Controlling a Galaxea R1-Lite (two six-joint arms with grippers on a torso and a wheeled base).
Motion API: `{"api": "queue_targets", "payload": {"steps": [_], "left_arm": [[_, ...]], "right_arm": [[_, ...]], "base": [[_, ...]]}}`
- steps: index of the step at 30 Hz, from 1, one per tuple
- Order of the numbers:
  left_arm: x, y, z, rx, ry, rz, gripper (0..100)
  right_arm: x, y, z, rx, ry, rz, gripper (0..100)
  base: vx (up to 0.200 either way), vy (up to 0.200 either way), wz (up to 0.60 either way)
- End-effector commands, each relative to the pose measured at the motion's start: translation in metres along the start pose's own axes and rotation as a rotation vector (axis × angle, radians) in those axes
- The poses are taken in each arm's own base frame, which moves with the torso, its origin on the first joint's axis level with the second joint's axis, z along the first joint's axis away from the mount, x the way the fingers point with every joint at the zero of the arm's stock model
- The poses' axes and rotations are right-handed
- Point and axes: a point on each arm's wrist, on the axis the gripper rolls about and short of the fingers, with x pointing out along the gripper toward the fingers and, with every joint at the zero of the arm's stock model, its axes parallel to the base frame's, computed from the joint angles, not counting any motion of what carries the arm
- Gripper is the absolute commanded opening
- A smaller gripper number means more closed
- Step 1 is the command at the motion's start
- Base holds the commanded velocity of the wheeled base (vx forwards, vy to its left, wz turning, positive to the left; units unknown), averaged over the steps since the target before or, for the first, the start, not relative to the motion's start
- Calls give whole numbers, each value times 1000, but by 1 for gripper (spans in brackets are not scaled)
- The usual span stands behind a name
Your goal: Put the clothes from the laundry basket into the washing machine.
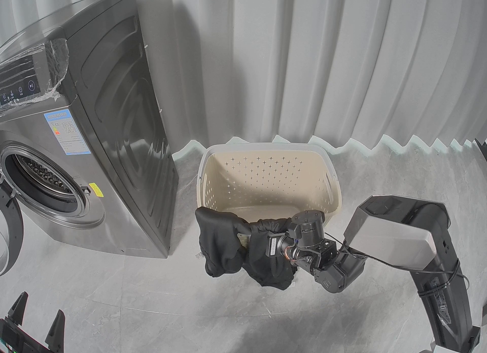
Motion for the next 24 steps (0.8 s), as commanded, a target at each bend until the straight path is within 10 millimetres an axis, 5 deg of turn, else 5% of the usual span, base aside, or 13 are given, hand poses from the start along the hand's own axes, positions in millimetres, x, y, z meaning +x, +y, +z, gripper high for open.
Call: {"api": "queue_targets", "payload": {"steps": [1, 16, 24], "left_arm": [[0, 0, -5, 0, 0, 0, 100], [0, 0, -5, 0, 0, 1, 100], [0, 0, -5, 0, 0, 0, 100]], "right_arm": [[-5, 6, 0, -4, 1, 14, 0], [-52, 14, 27, -68, -164, 76, 0], [-110, 22, 59, -68, -273, 126, 0]], "base": [[0, 0, 0], [0, 0, 0], [0, 0, 0]]}}
